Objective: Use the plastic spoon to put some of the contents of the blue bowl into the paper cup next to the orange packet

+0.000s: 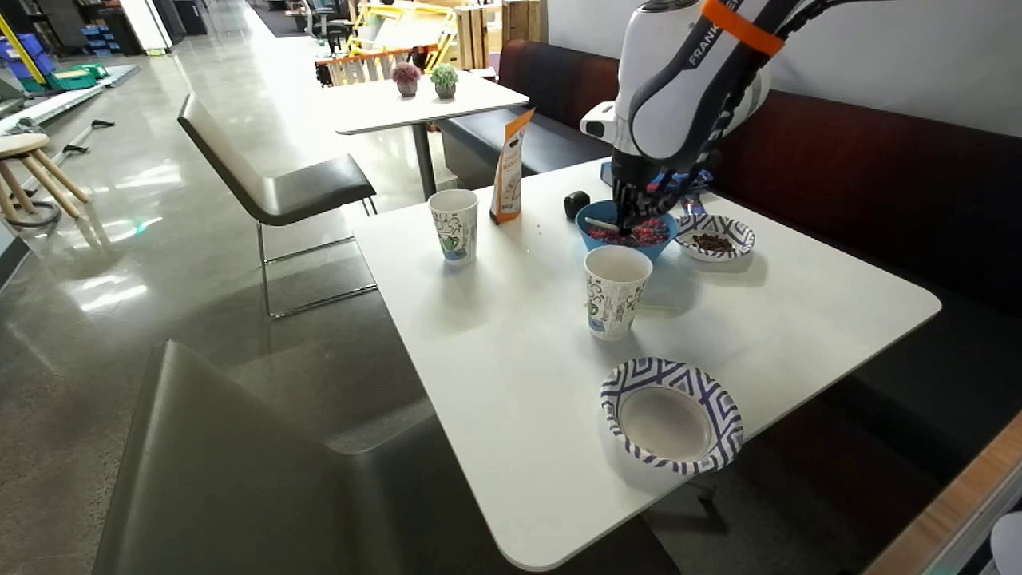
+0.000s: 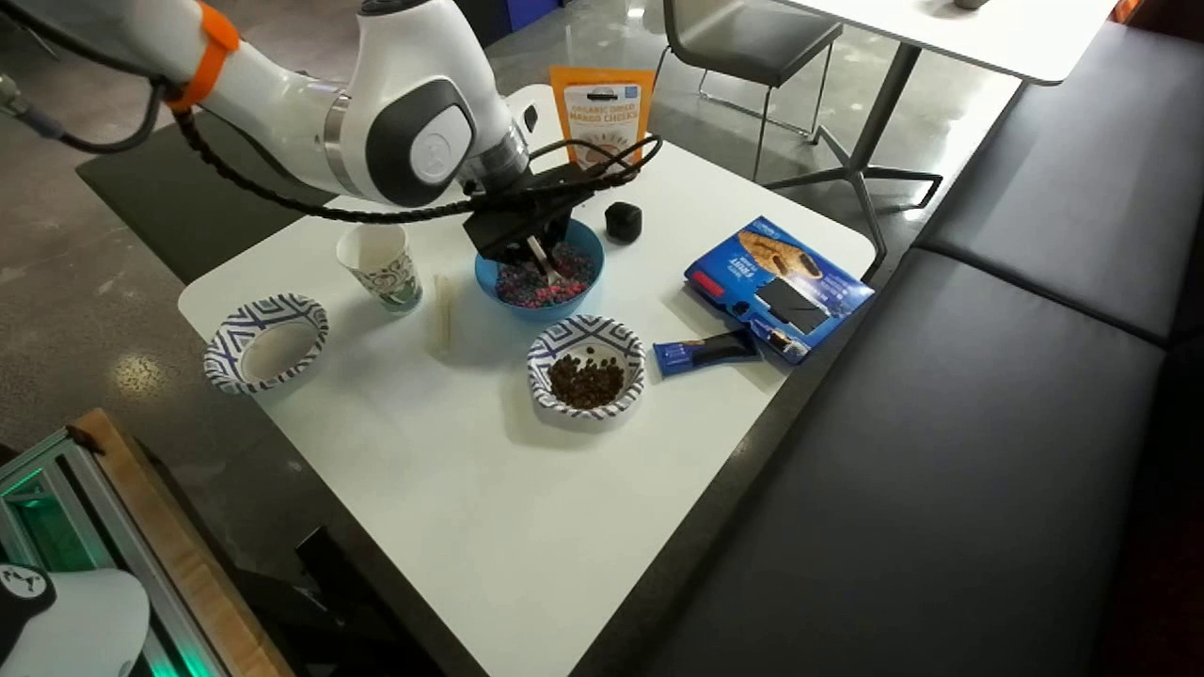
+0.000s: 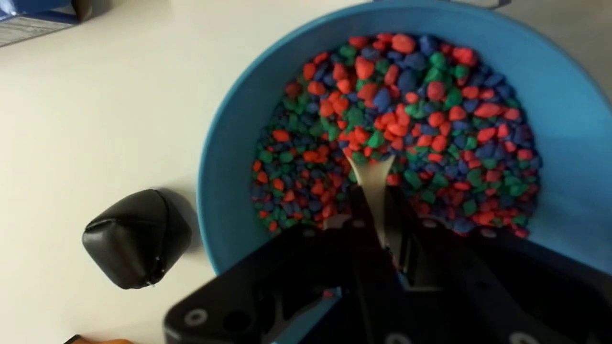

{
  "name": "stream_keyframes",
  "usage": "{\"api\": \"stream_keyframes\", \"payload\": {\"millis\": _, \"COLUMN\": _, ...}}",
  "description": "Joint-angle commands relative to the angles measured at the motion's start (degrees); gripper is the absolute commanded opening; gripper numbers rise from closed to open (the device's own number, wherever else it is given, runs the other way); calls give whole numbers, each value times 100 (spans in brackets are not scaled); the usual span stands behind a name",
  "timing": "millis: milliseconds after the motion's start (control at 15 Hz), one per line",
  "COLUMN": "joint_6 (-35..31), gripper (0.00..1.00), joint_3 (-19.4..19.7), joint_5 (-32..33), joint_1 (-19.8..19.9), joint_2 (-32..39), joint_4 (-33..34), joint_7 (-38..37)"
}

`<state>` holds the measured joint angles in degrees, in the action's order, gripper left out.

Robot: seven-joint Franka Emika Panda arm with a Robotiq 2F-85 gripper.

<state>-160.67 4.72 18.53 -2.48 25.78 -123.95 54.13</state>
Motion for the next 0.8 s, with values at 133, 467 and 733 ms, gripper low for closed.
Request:
{"api": "stream_keyframes", "payload": {"millis": 133, "joint_6": 433, "gripper": 4, "joint_3": 199, "joint_5": 1009, "joint_1": -377, "joint_2": -50, "joint_4": 76, "joint_7": -1078}}
{"api": "stream_keyframes", "payload": {"millis": 467, "joint_6": 837, "gripper": 4, "joint_3": 60, "joint_5": 1363, "joint_1": -448, "joint_2": -72, "joint_4": 250, "joint_7": -1577}}
{"api": "stream_keyframes", "payload": {"millis": 733, "joint_6": 1181, "gripper": 4, "joint_3": -10, "joint_5": 1562, "joint_1": -493, "joint_2": -91, "joint_4": 426, "joint_7": -1896}}
